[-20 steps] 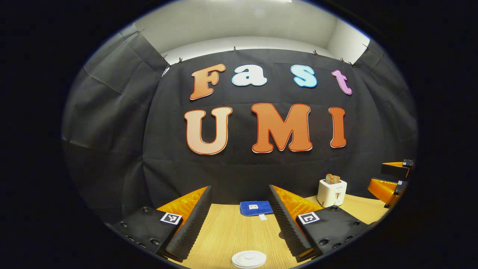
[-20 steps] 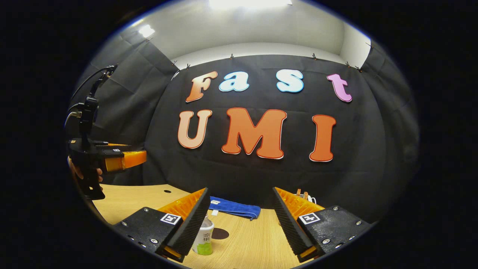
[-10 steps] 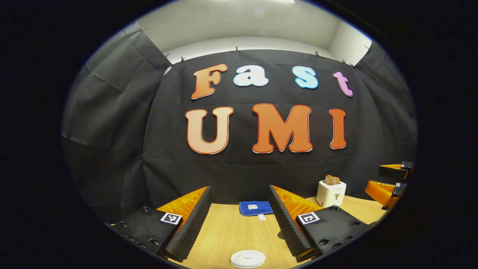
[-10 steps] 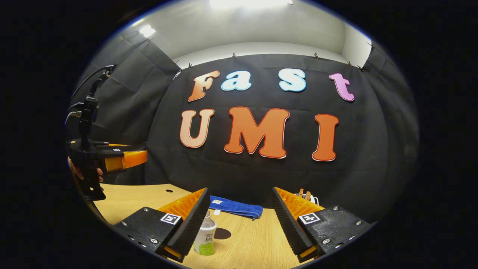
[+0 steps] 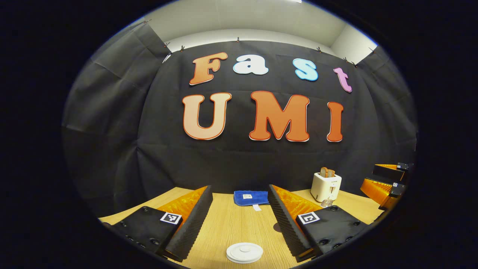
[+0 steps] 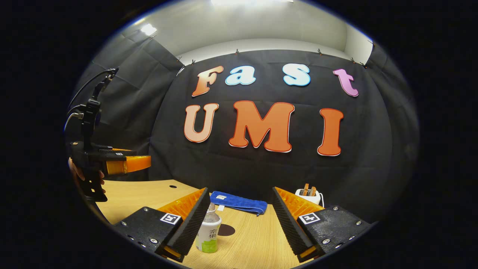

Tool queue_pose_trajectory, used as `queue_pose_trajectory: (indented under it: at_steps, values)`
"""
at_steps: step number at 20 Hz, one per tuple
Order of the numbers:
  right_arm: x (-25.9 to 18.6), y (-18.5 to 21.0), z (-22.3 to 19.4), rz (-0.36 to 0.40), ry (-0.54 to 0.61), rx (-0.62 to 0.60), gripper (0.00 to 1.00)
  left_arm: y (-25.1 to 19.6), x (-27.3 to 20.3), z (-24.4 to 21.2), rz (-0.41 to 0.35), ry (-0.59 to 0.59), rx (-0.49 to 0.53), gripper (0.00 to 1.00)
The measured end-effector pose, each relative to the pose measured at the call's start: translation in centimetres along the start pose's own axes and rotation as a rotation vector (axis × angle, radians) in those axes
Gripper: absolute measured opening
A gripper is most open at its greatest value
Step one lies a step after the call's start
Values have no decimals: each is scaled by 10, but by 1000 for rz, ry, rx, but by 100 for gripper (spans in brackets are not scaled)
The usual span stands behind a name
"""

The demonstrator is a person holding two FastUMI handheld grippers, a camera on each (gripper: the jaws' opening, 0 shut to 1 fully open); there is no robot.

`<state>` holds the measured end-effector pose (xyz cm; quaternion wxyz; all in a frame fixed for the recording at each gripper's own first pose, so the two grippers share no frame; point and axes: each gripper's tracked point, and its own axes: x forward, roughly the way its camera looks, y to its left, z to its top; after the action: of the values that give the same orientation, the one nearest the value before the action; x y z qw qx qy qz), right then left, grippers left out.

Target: Open the teacup lid with one hand, grasp the water bottle and pour water into the teacup with the other hand; after pouring, place the water bottle on the coaster and then close the teacup lid.

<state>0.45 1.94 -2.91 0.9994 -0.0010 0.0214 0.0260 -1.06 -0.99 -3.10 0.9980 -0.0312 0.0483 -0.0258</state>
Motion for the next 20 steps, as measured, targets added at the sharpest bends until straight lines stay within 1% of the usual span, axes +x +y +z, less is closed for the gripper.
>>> queue_pose_trajectory:
  at_steps: [4,5,9,17,18,19,20]
  values:
    - [3,10,-21,32,36,3,99,-4,-4,-25,-34,82,-4,96]
    - [5,11,-27,33,47,3,99,-4,-7,-30,-38,106,-6,98]
    - [9,18,-41,53,72,4,99,-7,-14,-52,-71,179,-16,98]
    - [14,26,-75,83,136,20,99,-16,-23,-82,-165,283,49,96]
    - [14,25,-77,84,145,22,99,-17,-25,-88,-175,309,50,92]
    - [16,26,-81,87,151,22,99,-16,-28,-93,-172,330,52,82]
    - [17,26,-83,87,157,22,99,-15,-28,-96,-168,341,48,82]
